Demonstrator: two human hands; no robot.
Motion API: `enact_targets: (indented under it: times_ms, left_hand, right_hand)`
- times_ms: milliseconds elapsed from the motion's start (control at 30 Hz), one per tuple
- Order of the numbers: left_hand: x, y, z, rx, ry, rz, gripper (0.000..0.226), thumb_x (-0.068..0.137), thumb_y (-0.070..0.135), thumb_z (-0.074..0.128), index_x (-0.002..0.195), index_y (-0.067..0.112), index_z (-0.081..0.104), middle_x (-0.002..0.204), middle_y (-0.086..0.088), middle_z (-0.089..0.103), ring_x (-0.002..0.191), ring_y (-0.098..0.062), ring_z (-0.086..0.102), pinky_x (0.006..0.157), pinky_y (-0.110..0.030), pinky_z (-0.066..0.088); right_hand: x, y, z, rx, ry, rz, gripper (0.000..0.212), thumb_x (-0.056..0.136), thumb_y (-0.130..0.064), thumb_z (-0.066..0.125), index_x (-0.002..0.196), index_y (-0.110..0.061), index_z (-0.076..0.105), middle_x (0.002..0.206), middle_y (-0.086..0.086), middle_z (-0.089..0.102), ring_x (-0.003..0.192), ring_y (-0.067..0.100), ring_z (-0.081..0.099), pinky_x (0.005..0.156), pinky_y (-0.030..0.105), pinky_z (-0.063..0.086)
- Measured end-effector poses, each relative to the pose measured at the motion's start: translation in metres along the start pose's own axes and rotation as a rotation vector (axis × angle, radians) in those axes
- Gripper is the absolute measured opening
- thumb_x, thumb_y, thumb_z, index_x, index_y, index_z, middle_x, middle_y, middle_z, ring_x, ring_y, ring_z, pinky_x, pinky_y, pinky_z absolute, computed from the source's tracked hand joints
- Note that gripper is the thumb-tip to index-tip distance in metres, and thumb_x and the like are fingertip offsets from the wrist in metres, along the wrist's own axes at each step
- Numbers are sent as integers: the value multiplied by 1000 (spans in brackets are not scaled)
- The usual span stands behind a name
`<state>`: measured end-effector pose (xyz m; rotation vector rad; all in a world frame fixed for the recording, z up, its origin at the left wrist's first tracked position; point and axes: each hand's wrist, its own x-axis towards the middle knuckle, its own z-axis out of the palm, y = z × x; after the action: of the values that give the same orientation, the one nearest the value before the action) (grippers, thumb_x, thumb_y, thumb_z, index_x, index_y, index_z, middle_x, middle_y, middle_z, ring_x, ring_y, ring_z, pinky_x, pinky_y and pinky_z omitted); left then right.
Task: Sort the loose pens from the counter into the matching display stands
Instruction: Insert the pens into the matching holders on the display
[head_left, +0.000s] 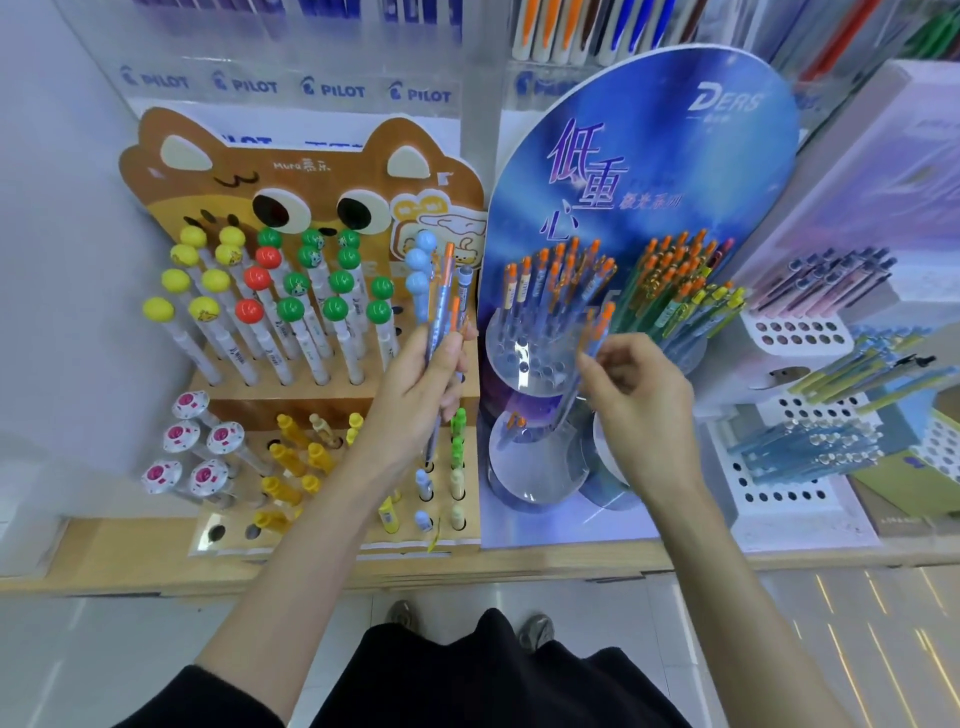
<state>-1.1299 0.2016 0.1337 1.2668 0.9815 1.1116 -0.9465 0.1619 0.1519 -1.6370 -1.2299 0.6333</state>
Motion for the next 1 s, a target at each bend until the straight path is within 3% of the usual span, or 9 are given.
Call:
enact_targets:
  times_ms: [100, 200, 267, 400, 633, 800, 1000]
  left_hand:
    - [-2, -1, 3, -20, 10, 8, 28, 93, 38, 40, 101, 16, 54, 76, 4, 50, 52, -9, 47, 51, -21, 42]
    - [-3, -2, 5, -50, 31, 2, 25, 98, 35, 38, 104, 17, 55, 75, 6, 56, 54, -10, 54, 54, -21, 47]
    - [-4, -2, 5, -47, 32, 7, 28, 96, 41, 38, 106, 21, 55, 71, 5, 55, 51, -10, 50, 53, -22, 45]
    - [-9, -3, 3, -60, 49, -22, 30, 93, 47, 39, 107, 28, 57, 62, 11, 45, 47, -5, 34, 47, -16, 36]
    - [-15, 0, 6, -63, 87, -39, 30, 92, 46, 41, 109, 28, 58, 63, 10, 41, 49, -7, 31, 46, -18, 34]
    - [-18, 0, 16, -96, 118, -47, 39, 91, 49, 39, 112, 21, 58, 64, 8, 41, 47, -6, 30, 45, -17, 34]
    - [-35, -6, 31, -160, 213, -82, 26, 91, 44, 39, 95, 19, 45, 60, 8, 49, 42, -6, 28, 42, -17, 30]
  right_hand:
    - [-1, 16, 2, -34, 3, 34, 21, 90, -17, 65, 76, -26, 53, 73, -1, 66, 66, 9, 63, 58, 11, 45]
    - [-6, 36, 15, -57, -64, 89, 22, 91, -13, 63, 75, -23, 51, 75, 2, 68, 73, 15, 66, 64, 21, 48]
    - [-9, 49, 21, -37, -90, 123, 20, 91, -11, 62, 77, -21, 52, 79, 5, 69, 77, 18, 68, 70, 28, 51]
    - [-14, 65, 28, 6, -104, 134, 14, 92, -8, 58, 84, -19, 56, 82, 4, 72, 79, 15, 69, 74, 29, 53]
    - [-15, 74, 39, -146, -206, 38, 1, 91, -7, 61, 90, -6, 60, 86, 9, 70, 81, 22, 68, 75, 29, 50]
    - [-8, 80, 48, -276, -346, -78, 10, 91, -9, 60, 90, 1, 61, 89, 12, 68, 82, 29, 63, 76, 42, 49]
    - [0, 85, 50, -338, -411, -85, 10, 91, -9, 60, 97, -2, 60, 94, 14, 66, 85, 29, 62, 75, 38, 47]
